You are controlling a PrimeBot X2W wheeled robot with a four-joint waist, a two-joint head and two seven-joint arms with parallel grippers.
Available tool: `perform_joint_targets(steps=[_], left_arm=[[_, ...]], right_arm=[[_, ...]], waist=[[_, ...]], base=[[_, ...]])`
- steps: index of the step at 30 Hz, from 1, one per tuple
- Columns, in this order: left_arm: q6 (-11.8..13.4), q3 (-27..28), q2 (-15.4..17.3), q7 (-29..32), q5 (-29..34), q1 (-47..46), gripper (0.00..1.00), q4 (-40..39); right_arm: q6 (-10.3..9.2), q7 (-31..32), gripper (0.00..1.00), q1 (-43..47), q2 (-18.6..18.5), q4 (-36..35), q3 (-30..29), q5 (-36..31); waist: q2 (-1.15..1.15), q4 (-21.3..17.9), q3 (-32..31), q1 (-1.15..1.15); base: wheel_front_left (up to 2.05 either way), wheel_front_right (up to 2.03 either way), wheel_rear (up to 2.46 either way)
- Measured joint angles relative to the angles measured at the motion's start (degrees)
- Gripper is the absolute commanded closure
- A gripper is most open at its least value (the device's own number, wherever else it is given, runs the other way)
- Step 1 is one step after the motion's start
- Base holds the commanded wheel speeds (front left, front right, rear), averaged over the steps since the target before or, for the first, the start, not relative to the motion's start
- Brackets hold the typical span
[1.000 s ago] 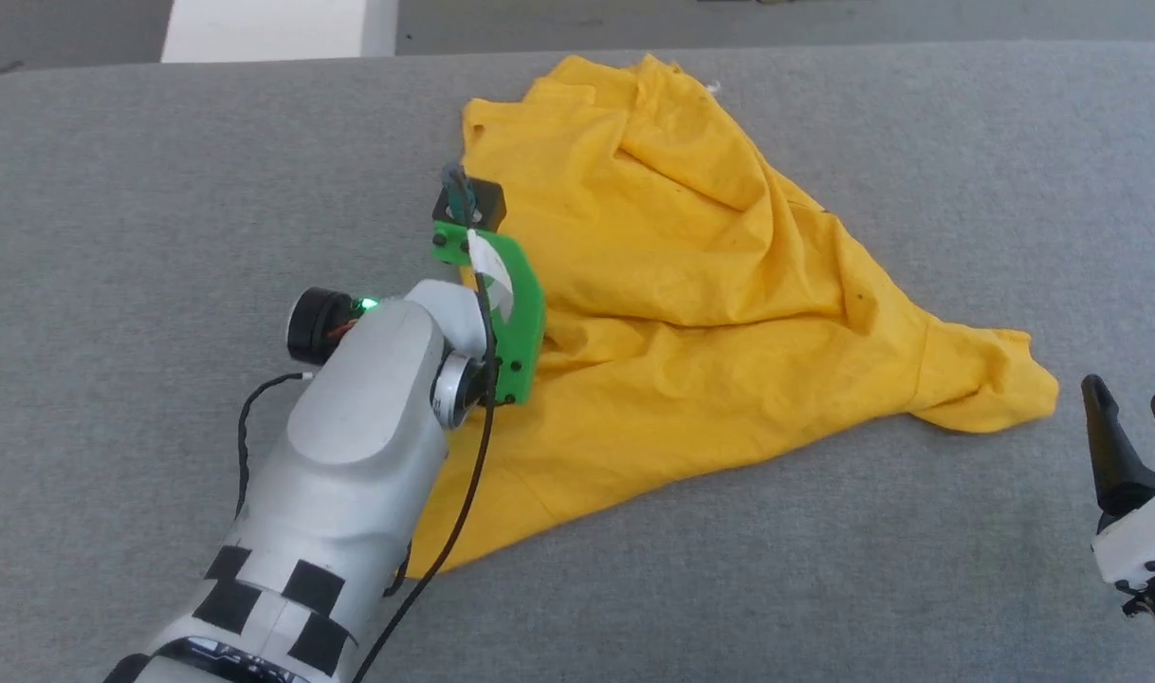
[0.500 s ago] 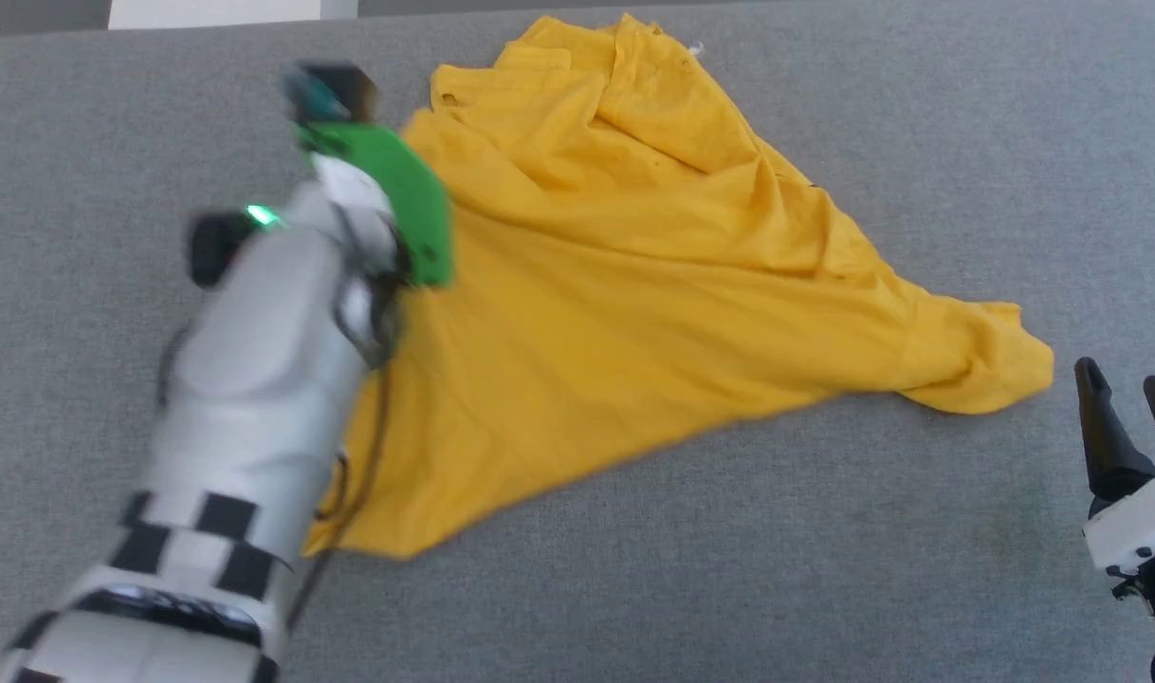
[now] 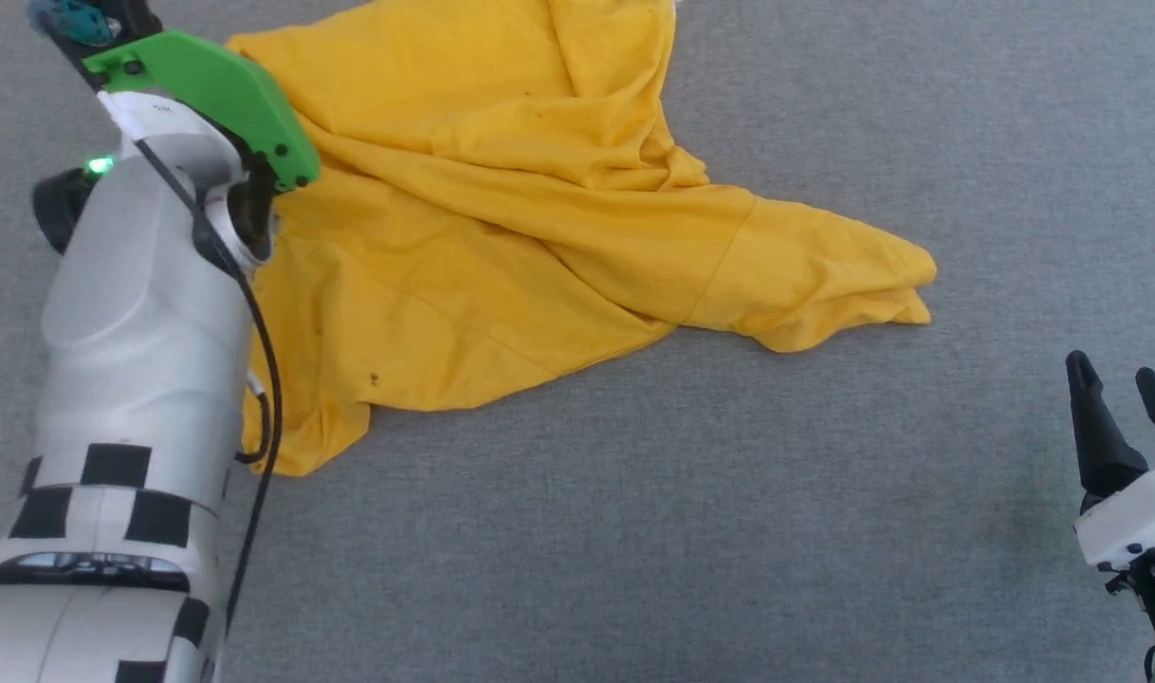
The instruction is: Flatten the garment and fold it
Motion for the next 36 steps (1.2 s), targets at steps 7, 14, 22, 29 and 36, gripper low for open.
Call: perform_joint_targets(steps=[7,14,22,29,36], left_arm=[[-5.12,1.89,-0.52,-10.69,-2.41,4.43,0.0,-5.84],[-6.88,4.99,0.93,-27.28,-2.19,21.0,0.0,-18.53],[-3.23,8.0,-1.38,-28.91,0.42,44.48,0.0,-34.4],[-1.62,6.77,-3.92,-28.92,2.32,50.38,0.0,-40.1],[-1.59,4.89,-4.65,-27.98,2.33,50.3,0.0,-41.09]], right_arm=[[0.0,1.4,0.0,-0.03,-0.01,0.21,1.34,-1.24],[0.0,3.98,0.0,0.12,0.02,1.99,3.16,-2.71],[0.0,7.75,0.0,-0.12,0.04,4.97,4.1,-4.26],[0.0,15.51,0.0,-8.64,-0.01,9.2,3.76,-12.15],[0.01,24.55,0.0,-18.15,-3.35,15.53,8.88,-19.29]], waist=[[0.0,1.81,-3.19,-0.01],[0.0,3.58,-8.03,-0.01],[0.0,5.71,-11.92,-0.01],[0.0,7.19,-11.37,-0.01],[0.0,8.62,-8.69,-0.01]], base=[[0.0,0.0,0.0],[0.0,0.0,0.0],[0.0,0.0,0.0],[0.0,0.0,0.0],[0.0,0.0,0.0]])
